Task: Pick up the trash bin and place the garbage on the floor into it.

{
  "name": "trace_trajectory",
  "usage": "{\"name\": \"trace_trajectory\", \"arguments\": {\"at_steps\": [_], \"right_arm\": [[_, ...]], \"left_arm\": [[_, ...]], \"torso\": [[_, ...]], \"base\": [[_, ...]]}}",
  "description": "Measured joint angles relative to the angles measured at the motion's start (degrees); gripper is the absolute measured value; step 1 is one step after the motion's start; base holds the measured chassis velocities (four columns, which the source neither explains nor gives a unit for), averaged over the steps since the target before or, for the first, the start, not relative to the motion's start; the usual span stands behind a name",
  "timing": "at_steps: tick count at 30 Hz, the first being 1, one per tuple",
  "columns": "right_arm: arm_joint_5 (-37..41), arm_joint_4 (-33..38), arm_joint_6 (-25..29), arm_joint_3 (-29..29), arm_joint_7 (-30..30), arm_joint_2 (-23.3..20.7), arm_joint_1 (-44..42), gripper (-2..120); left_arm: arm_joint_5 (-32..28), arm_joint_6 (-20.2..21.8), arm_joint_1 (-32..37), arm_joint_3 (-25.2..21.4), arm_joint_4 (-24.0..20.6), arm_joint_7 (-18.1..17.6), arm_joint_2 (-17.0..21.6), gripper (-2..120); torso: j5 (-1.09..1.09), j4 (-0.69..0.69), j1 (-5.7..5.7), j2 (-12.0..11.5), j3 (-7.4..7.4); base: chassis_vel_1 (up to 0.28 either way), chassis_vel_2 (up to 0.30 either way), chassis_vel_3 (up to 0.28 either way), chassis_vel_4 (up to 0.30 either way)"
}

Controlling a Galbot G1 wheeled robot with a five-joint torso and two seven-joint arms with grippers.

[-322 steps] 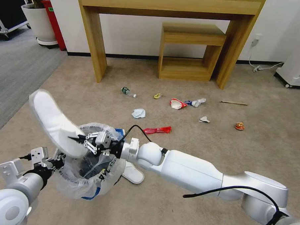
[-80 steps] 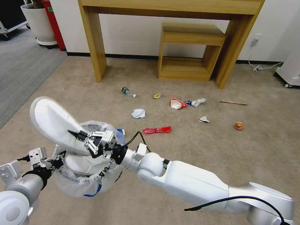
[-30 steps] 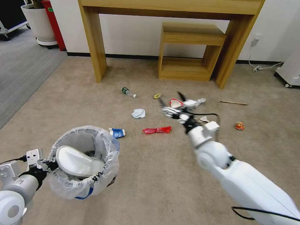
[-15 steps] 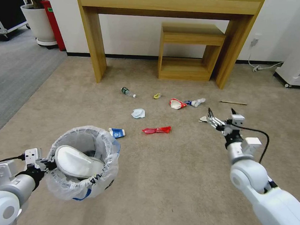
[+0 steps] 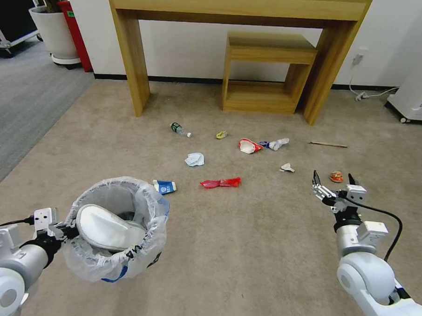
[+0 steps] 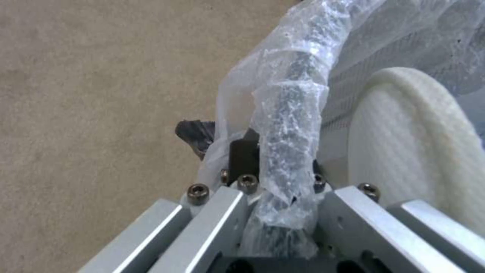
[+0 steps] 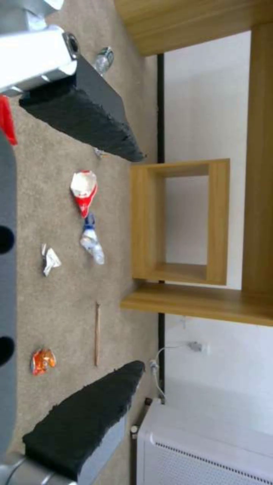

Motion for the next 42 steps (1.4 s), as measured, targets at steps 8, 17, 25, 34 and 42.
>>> {"name": "trace_trajectory", "arguments": {"at_steps": [8, 17, 25, 34, 42], "right_arm": [[-1.22, -1.15, 1.23, 0.15, -0.97, 0.82, -0.73, 100], [-1.72, -2.38, 1.55, -1.49, -0.98, 1.06, 0.26, 100], [-2.45, -3.19, 1.83, -2.57, -0.98, 1.51, 0.73, 100], [-2.88, -3.60, 2.05, -2.97, -1.22, 1.76, 0.34, 100], [-3.22, -3.85, 2.75, -3.59, -1.52, 2.16, -0.26, 100]], "left_arm": [[0.09, -0.41, -0.12, 0.16, 0.58, 0.43, 0.17, 1], [0.21, -0.53, -0.01, -0.18, 1.06, 0.84, 0.01, 1], [0.52, -0.77, 0.10, -0.23, 1.32, 1.30, -0.38, 1], [0.59, -1.17, -0.19, -0.20, 2.47, 1.78, -0.39, 1], [0.71, -1.87, -0.80, -0.08, 4.24, 3.32, 0.57, 1]], "torso": [[-0.01, 0.00, 0.00, 0.00, 0.01], [-0.03, 0.01, 0.00, 0.00, 0.00], [0.01, 0.00, 0.00, 0.00, 0.01], [-0.01, 0.02, 0.00, -0.01, 0.00], [0.01, 0.00, 0.00, -0.01, 0.01]], "base": [[0.075, 0.079, -0.078, -0.089], [0.182, 0.192, -0.168, -0.184], [0.151, 0.148, -0.142, -0.165], [0.150, 0.140, -0.149, -0.144], [0.027, 0.028, -0.025, -0.029]]}}
